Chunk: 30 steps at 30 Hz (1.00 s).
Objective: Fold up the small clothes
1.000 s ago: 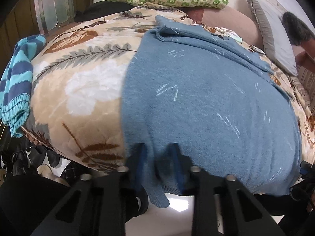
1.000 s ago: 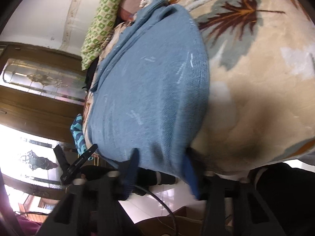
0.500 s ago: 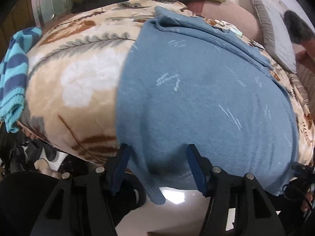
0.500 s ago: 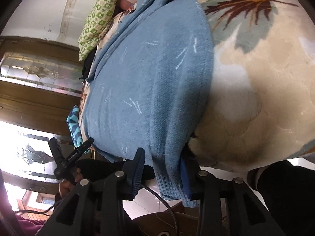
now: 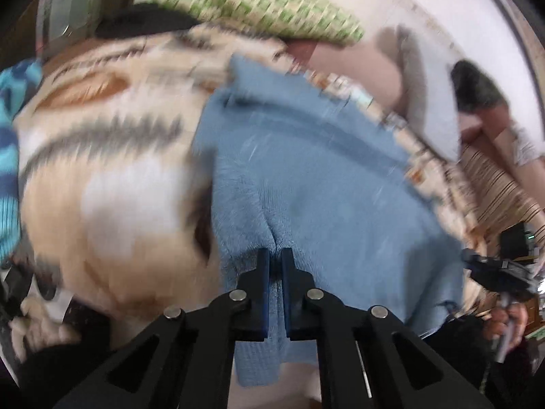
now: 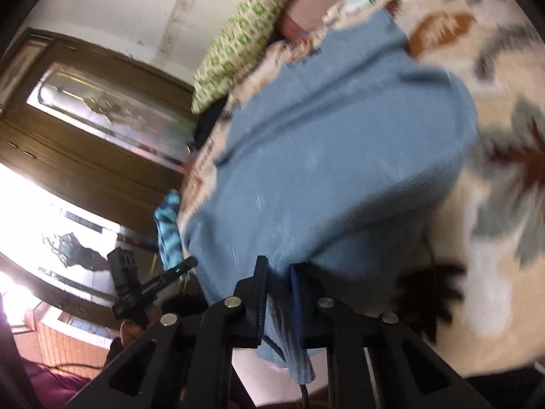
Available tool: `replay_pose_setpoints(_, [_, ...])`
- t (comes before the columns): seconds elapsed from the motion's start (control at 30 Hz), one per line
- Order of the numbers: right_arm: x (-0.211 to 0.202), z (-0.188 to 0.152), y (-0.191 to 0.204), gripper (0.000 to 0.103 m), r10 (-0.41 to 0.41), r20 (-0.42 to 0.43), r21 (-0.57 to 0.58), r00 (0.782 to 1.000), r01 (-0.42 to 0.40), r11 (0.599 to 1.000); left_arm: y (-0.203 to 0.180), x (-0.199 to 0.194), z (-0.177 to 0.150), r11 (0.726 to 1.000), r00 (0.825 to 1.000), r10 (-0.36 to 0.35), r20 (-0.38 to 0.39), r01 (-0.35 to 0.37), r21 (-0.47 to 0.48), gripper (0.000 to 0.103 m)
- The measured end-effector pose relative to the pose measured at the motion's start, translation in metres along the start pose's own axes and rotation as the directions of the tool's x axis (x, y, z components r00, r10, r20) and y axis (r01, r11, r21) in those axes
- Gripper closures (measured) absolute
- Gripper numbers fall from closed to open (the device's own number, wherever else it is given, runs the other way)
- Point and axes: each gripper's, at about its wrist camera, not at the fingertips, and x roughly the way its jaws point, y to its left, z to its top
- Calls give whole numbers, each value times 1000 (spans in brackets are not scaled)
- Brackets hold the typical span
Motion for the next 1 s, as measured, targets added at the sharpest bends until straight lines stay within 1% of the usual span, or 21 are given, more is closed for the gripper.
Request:
replay_pose_setpoints(0.13, [-13, 51, 6, 91, 70, 117, 16, 991, -72, 997, -17, 1, 62, 997, 997, -72, 40, 71, 29, 98])
replay_pose_setpoints(0.17, [-14, 67, 7, 91, 82, 143, 15, 986, -85, 996, -21, 5, 77, 997, 997, -64, 52, 62, 46, 103])
replay_pose_setpoints(0.2, [-13, 81, 6, 91, 71, 143, 7, 987, -72, 997, -27, 11, 95, 997, 996, -45, 74, 40, 72, 103])
replay_pose_setpoints(0.27, [-13, 105, 11, 91, -67, 154, -49, 986, 75, 996, -24, 22, 120, 997, 995, -53, 90, 48, 59, 103])
replay_pose_setpoints(0.3, [-13, 110, 9, 91, -48, 147, -42, 988, 54, 998, -20, 31, 132, 996, 994, -83, 71, 80, 40, 103])
replay_pose_setpoints(0.33, [-15, 114, 1, 90, -9, 118, 7, 993, 8, 1000, -17, 42, 142, 996, 996, -83, 39, 83, 26, 103])
replay_pose_setpoints(0.37, [-18, 112, -2, 90, -23, 102, 38, 995, 19, 999, -15, 47, 146, 999, 999, -32, 29, 31, 24, 103])
replay_pose_setpoints(0.4, [-22, 106, -3, 89, -54, 91, 48, 994, 50, 998, -14, 48, 145, 999, 999, -21, 32, 20, 26, 103])
replay_pose_setpoints(0.47, [-30, 87, -3, 82, -72, 66, 18, 995, 71, 997, -10, 40, 135, 997, 997, -69, 33, 67, 35, 103])
replay_pose_setpoints(0.5, [-36, 71, -1, 79, -68, 49, 1, 996, 68, 998, -8, 33, 121, 997, 998, -53, 20, 52, 63, 103])
replay_pose_setpoints(0.53, [-41, 59, 0, 63, -59, 41, -6, 997, 59, 998, -8, 29, 113, 996, 999, -32, 9, 32, 81, 102])
replay_pose_setpoints(0.57, [-46, 41, 2, 30, -50, 38, -8, 998, 50, 999, -4, 25, 100, 995, 1000, -10, -9, 10, 98, 97])
replay_pose_setpoints(0.6, [-51, 25, 3, 19, -42, 45, -1, 998, 42, 999, 0, 22, 88, 995, 1000, -4, -26, 7, 101, 83])
replay_pose_setpoints(0.63, [-51, 8, 6, 17, -20, 50, 6, 999, 20, 1000, 6, 20, 74, 997, 999, 2, -51, 2, 82, 71])
replay_pose_setpoints(0.67, [-46, -6, 10, 17, 19, 30, 8, 999, -19, 1000, 11, 19, 63, 998, 997, 14, -73, -10, 59, 45])
replay_pose_setpoints(0.7, [-42, -16, 12, 17, 30, 9, 9, 1000, -30, 1000, 15, 20, 53, 999, 995, 26, -97, -23, 33, 41])
replay_pose_setpoints(0.73, [-32, -24, 20, 17, -5, -7, -6, 1000, 4, 1000, 18, 21, 43, 999, 993, 28, -115, -26, 18, 41])
replay_pose_setpoints(0.8, [-7, -35, 45, 17, -131, -33, -110, 991, 127, 986, 15, 24, 30, 998, 991, 55, -125, -52, 25, 41])
replay_pose_setpoints(0.87, [27, -38, 73, 17, -266, -41, -234, 963, 250, 940, 4, 28, 25, 994, 989, 97, -109, -89, 70, 41])
replay_pose_setpoints(0.9, [39, -36, 82, 17, -306, -39, -272, 951, 284, 919, -3, 31, 24, 989, 989, 117, -94, -107, 105, 41])
replay_pose_setpoints(1.0, [79, -24, 101, 17, -464, 5, -335, 886, 438, 834, -19, 41, 23, 979, 990, 122, -67, -109, 174, 38])
